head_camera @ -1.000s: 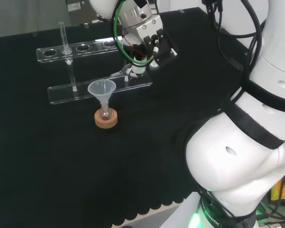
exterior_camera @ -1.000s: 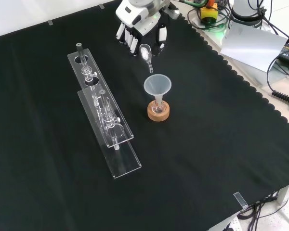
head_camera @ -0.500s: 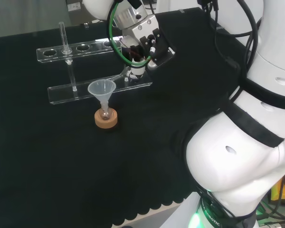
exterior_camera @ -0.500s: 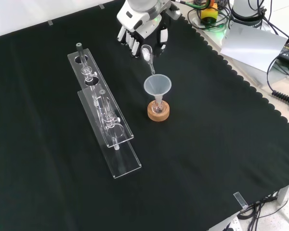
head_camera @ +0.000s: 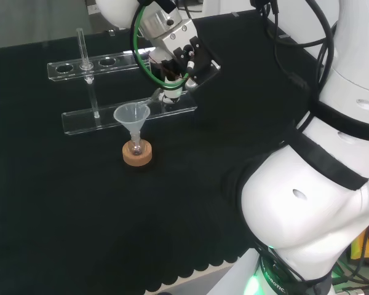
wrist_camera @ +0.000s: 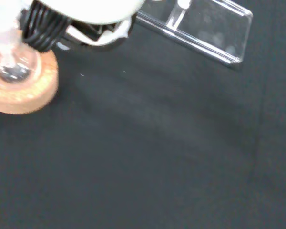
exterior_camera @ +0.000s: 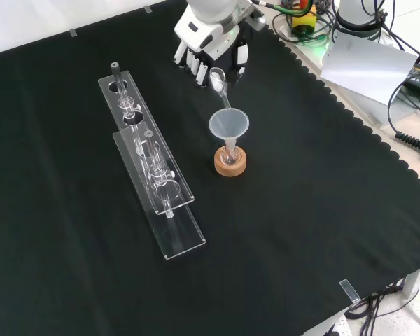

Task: Pour all the NaCl from the weighing funnel into the round-bottom flask.

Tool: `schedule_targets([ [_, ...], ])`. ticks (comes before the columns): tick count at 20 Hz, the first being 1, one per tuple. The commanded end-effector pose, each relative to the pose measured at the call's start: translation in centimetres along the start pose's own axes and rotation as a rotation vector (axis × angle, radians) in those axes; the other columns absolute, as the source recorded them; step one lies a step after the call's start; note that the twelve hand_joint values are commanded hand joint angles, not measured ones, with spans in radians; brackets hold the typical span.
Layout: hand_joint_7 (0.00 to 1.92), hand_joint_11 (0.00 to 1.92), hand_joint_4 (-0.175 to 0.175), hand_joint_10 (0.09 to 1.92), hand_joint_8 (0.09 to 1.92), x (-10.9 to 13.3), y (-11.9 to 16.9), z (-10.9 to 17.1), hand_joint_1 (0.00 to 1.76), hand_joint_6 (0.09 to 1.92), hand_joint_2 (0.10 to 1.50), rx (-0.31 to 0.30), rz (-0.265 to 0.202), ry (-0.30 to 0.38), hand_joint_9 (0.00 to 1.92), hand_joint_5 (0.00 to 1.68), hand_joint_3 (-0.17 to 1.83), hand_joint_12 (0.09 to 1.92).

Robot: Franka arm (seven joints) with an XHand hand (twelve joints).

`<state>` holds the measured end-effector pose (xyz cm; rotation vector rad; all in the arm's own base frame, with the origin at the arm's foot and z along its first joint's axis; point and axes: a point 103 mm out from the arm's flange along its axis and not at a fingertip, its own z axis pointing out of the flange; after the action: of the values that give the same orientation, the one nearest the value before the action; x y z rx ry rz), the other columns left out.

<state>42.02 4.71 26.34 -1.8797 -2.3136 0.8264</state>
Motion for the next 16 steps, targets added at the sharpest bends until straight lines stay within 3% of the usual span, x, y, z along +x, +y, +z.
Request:
schedule_targets([
  [1, 1.01, 0.54, 0.17, 0.55, 0.72, -0.41, 0.18, 0.02, 1.09, 1.06, 0.64, 0.031, 0.017, -0.036, 1.05, 1.11, 0.86, 1.27],
  [16, 0.99, 0.54, 0.175, 0.54, 0.72, -0.16, 0.65, -0.2, 1.09, 1.05, 0.63, 0.053, 0.022, -0.056, 1.04, 1.11, 0.86, 1.27],
])
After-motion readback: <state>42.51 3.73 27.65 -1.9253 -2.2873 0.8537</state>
